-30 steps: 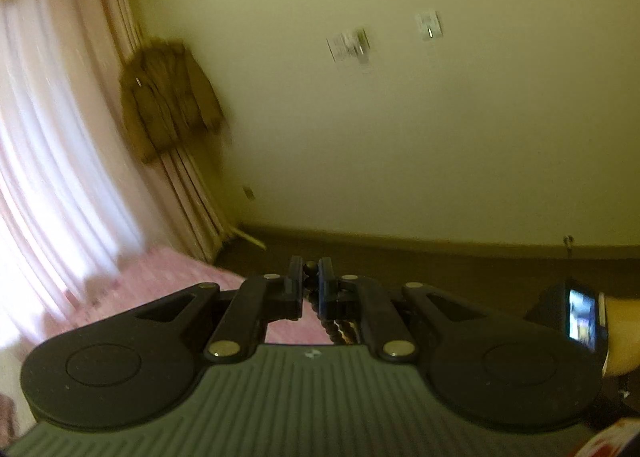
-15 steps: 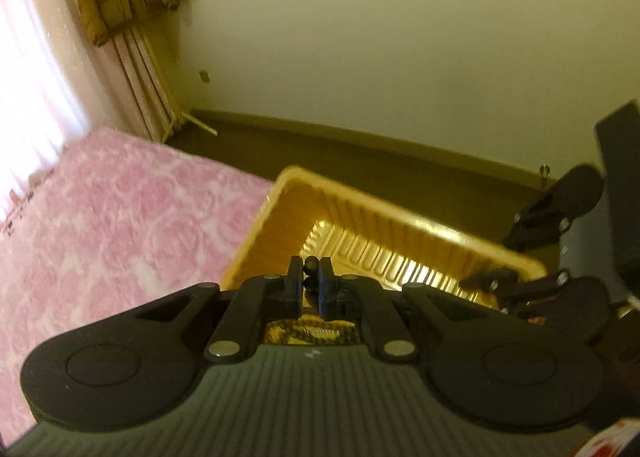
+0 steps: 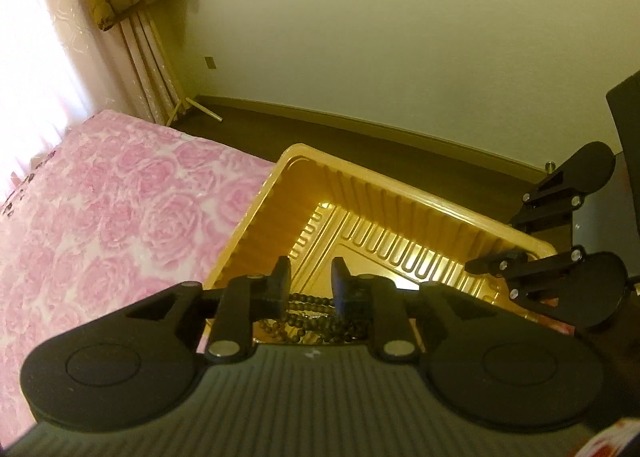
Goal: Organize jewelry
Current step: 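Open the left tool over the tray while the right tool sets the tray on the bed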
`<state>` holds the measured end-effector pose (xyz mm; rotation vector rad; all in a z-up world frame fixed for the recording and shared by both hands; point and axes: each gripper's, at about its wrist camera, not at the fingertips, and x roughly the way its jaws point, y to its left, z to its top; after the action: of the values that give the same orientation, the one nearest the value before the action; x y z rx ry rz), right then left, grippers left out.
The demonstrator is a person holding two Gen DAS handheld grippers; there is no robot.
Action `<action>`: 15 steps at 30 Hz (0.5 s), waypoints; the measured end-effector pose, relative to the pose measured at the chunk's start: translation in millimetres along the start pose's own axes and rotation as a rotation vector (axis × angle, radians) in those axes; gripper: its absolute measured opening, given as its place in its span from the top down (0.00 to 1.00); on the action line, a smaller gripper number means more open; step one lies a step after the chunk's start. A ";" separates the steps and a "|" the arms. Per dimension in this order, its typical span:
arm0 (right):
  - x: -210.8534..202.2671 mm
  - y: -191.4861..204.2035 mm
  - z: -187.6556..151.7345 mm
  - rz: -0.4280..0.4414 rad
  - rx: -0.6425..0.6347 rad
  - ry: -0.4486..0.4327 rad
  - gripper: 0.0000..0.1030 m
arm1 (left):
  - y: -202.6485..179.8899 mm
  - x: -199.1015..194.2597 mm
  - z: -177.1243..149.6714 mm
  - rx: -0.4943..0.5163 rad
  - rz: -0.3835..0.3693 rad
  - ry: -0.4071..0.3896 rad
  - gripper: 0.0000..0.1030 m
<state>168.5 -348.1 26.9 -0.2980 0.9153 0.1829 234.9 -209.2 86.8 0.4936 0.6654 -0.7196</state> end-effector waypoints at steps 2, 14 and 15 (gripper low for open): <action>0.4 -0.5 -0.6 0.000 0.003 -0.001 0.94 | 0.8 -1.2 -0.3 -0.002 0.004 -0.001 0.77; 14.8 -32.4 -6.0 0.105 0.130 -0.017 0.94 | 26.1 -43.9 -57.8 -0.136 0.058 -0.043 0.58; 14.9 -35.5 -7.6 0.116 0.146 -0.023 0.94 | 27.3 -49.3 -67.4 -0.152 0.071 -0.046 0.58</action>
<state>181.7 -383.7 16.9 -0.1072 0.9185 0.2251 201.5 -128.3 79.8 0.3580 0.6512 -0.6066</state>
